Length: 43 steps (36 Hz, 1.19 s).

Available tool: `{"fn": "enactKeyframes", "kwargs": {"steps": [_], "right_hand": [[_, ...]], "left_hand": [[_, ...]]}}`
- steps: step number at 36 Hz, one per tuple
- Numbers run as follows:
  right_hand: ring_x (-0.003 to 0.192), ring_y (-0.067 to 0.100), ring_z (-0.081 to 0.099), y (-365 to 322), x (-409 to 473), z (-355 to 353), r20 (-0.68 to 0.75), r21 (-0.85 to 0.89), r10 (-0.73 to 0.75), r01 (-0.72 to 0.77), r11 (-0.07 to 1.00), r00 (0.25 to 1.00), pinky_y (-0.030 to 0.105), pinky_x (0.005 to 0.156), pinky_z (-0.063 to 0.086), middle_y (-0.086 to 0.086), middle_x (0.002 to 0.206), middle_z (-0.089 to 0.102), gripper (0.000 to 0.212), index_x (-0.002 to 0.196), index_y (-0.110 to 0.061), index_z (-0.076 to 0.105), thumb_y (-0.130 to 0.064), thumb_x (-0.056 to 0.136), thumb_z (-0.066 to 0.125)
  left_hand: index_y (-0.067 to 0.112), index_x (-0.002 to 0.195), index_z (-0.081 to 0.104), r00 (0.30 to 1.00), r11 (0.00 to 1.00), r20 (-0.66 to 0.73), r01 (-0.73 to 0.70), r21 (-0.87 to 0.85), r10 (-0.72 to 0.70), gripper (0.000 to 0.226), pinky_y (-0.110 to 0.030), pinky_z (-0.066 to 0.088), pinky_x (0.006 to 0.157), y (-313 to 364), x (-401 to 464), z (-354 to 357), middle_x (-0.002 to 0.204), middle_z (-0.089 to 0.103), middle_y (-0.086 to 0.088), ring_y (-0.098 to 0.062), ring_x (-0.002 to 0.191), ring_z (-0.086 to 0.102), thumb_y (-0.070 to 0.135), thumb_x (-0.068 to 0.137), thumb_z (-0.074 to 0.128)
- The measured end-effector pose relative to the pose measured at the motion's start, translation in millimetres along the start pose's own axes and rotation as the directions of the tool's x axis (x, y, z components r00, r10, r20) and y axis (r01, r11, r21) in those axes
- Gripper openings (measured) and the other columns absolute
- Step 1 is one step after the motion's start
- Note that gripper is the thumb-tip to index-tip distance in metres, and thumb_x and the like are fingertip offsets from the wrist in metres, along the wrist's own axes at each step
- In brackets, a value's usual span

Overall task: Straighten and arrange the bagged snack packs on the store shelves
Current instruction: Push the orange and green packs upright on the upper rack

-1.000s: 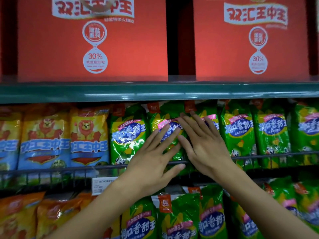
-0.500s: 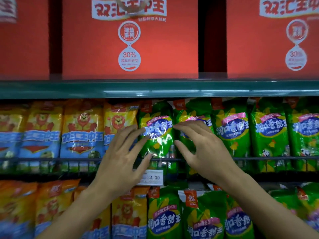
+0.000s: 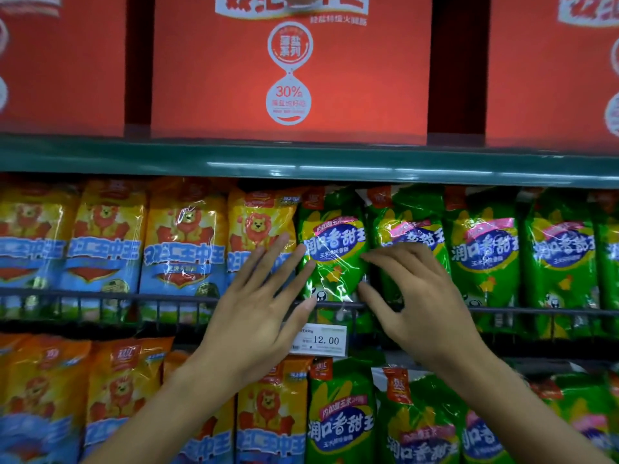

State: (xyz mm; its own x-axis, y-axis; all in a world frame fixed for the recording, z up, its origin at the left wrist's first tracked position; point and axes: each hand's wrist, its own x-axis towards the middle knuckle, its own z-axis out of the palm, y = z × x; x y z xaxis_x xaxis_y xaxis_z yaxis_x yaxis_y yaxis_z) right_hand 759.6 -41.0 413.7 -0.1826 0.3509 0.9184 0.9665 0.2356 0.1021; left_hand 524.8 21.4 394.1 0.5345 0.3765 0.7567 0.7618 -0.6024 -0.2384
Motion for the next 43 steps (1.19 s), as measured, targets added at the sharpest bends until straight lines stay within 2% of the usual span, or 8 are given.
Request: {"fn": "enactKeyframes", "kwargs": {"steps": [6, 10, 13, 18, 22, 30, 34, 43], "right_hand": [[0.083, 0.021, 0.067, -20.5, 3.3, -17.9, 0.129, -0.115, 0.156, -0.142, 0.983, 0.979, 0.028, 0.065, 0.045, -0.004, 0.083, 0.074, 0.044, 0.122, -0.021, 0.071, -0.055, 0.095, 0.060], [0.081, 0.024, 0.062, -35.3, 17.3, -23.5, 0.277, -0.202, 0.263, -0.212, 0.956, 0.924, 0.034, 0.066, 0.046, -0.004, 0.081, 0.066, 0.046, 0.104, -0.023, 0.069, -0.064, 0.096, 0.050], [0.077, 0.027, 0.056, -41.0, 24.3, -20.5, 0.319, -0.247, 0.316, -0.243, 0.938, 0.894, 0.033, 0.065, 0.037, -0.002, 0.074, 0.055, 0.047, 0.082, -0.018, 0.060, -0.063, 0.095, 0.055], [0.083, 0.029, 0.066, -27.9, 32.8, -13.0, 0.307, -0.177, 0.369, -0.328, 0.928, 0.877, 0.036, 0.068, 0.054, 0.004, 0.084, 0.070, 0.045, 0.086, -0.013, 0.067, -0.058, 0.087, 0.069], [0.075, 0.024, 0.070, -19.4, 35.6, -10.4, 0.305, -0.073, 0.379, -0.376, 0.924, 0.874, 0.040, 0.068, 0.059, 0.002, 0.072, 0.074, 0.029, 0.075, -0.015, 0.074, -0.043, 0.077, 0.082], [0.059, 0.009, 0.074, -14.5, 17.1, -10.0, 0.218, 0.441, 0.440, -0.490, 0.752, 0.871, 0.033, 0.066, 0.064, 0.001, 0.075, 0.077, 0.021, 0.102, -0.004, 0.079, -0.007, 0.082, 0.083], [0.060, 0.007, 0.074, -17.8, 12.8, -5.6, 0.169, 0.500, 0.456, -0.475, 0.725, 0.874, 0.031, 0.067, 0.064, -0.004, 0.072, 0.076, 0.022, 0.106, -0.006, 0.078, -0.008, 0.085, 0.080], [0.074, 0.003, 0.074, -19.4, 1.7, -1.2, 0.112, 0.561, 0.469, -0.445, 0.698, 0.876, 0.022, 0.074, 0.062, -0.003, 0.086, 0.078, 0.029, 0.114, -0.007, 0.077, -0.012, 0.085, 0.082]], "left_hand": [[0.023, 0.159, 0.032, 0.999, 0.998, -0.049, -0.022, -0.055, 0.019, 0.061, -0.044, 0.007, 0.126, -3.9, 0.7, 1.9, 0.170, 0.017, 0.007, -0.015, 0.158, -0.002, 0.054, 0.109, 0.016], [0.012, 0.136, 0.063, 0.981, 0.989, -0.195, -0.012, -0.148, -0.017, 0.051, -0.044, 0.040, 0.111, -4.5, -2.4, 1.9, 0.135, 0.061, 0.001, -0.022, 0.137, 0.044, 0.045, 0.105, 0.039], [0.010, 0.132, 0.066, 0.979, 0.990, -0.192, 0.045, -0.133, -0.070, 0.053, -0.039, 0.043, 0.100, 0.5, -6.7, -0.2, 0.115, 0.069, 0.001, -0.025, 0.118, 0.052, 0.045, 0.102, 0.041], [0.015, 0.155, 0.039, 0.986, 0.958, 0.009, 0.163, -0.238, -0.166, 0.070, -0.033, 0.025, 0.113, 20.6, -6.4, -15.5, 0.137, 0.050, 0.002, -0.014, 0.139, 0.024, 0.059, 0.102, 0.025], [0.019, 0.162, 0.018, 0.959, 0.820, 0.153, 0.284, -0.497, -0.240, 0.067, -0.038, 0.022, 0.122, 30.9, -6.4, -16.8, 0.146, 0.023, 0.015, -0.011, 0.148, 0.012, 0.048, 0.106, 0.040], [0.018, 0.160, 0.028, 0.959, 0.750, 0.105, 0.272, -0.604, -0.263, 0.057, -0.046, 0.026, 0.121, 29.9, -6.9, -12.8, 0.129, 0.019, 0.030, 0.011, 0.130, 0.009, 0.034, 0.108, 0.045], [0.021, 0.160, 0.028, 0.966, 0.764, 0.089, 0.247, -0.597, -0.243, 0.055, -0.033, 0.007, 0.118, 33.3, -2.7, -17.7, 0.147, 0.028, 0.018, 0.013, 0.136, 0.000, 0.034, 0.109, 0.041], [0.024, 0.162, 0.019, 0.976, 0.830, 0.063, 0.212, -0.515, -0.211, 0.058, -0.020, -0.002, 0.108, 35.0, 0.6, -10.4, 0.163, 0.019, 0.013, 0.027, 0.127, -0.026, 0.038, 0.109, 0.039]]}}
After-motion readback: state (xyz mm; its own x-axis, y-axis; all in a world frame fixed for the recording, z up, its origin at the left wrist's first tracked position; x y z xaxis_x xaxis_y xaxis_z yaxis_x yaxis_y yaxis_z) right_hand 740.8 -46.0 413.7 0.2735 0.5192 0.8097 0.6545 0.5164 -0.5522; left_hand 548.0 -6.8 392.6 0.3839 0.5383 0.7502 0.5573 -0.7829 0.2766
